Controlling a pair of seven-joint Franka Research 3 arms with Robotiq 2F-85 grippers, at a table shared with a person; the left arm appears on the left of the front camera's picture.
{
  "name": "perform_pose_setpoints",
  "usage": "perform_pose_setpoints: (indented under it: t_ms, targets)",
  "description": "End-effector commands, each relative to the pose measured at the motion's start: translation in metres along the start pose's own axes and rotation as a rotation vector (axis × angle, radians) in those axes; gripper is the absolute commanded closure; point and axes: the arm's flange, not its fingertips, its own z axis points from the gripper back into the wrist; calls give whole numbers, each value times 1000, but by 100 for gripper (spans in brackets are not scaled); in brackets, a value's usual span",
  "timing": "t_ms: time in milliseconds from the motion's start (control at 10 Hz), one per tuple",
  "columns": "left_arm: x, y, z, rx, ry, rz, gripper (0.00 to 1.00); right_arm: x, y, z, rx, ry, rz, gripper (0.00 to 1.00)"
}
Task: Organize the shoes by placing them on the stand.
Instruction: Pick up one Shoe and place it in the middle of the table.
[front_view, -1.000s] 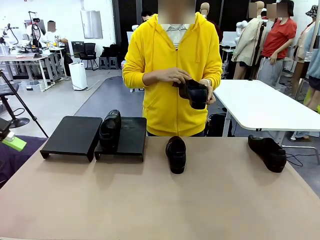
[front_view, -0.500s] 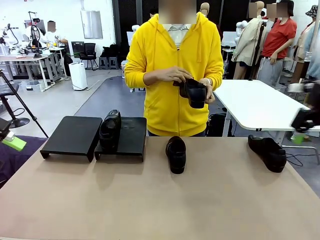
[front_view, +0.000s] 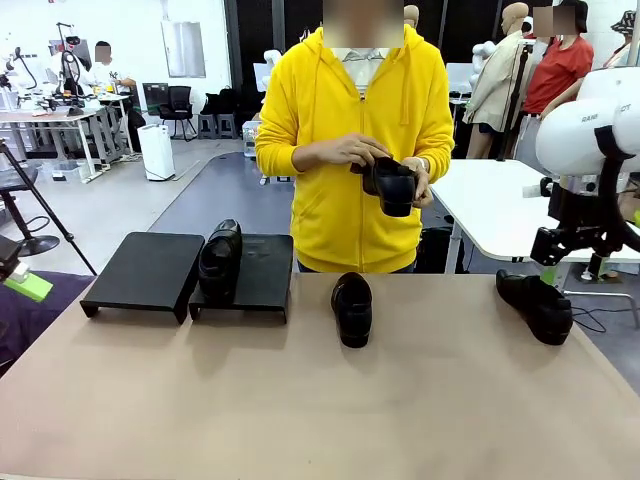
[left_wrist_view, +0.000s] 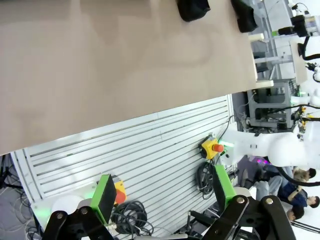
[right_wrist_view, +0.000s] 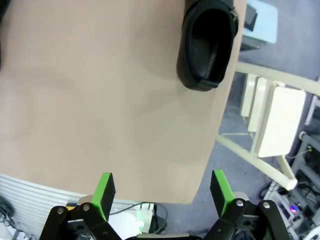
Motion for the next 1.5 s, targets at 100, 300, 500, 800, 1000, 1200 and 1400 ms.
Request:
perform_pose_setpoints:
  t_ms: [100,300,500,800,1000,1200,1400]
  targets:
    - [0,-1,3,-18,2,-8,0,26,-8,-16,52,-15,-9,0]
    - [0,-1,3,-18,2,-8,0,65,-18,-40,90,-79,-69,0]
    - [0,-1,3,-18,2,-8,0,97,-24,-62,94,-112,-149,0]
    - [0,-1,3,-18,2,-8,0,125,-43,-101,138,-127,-176,0]
    - [0,-1,3,-18,2,-8,0,135,-52,-119,150,-109,-187,0]
    - [0,-1,3,-18,2,-8,0,138,-56,-132,152,-88,-197,0]
    - [0,-1,3,-18,2,-8,0,135,-57,-136,174,-94,-184,0]
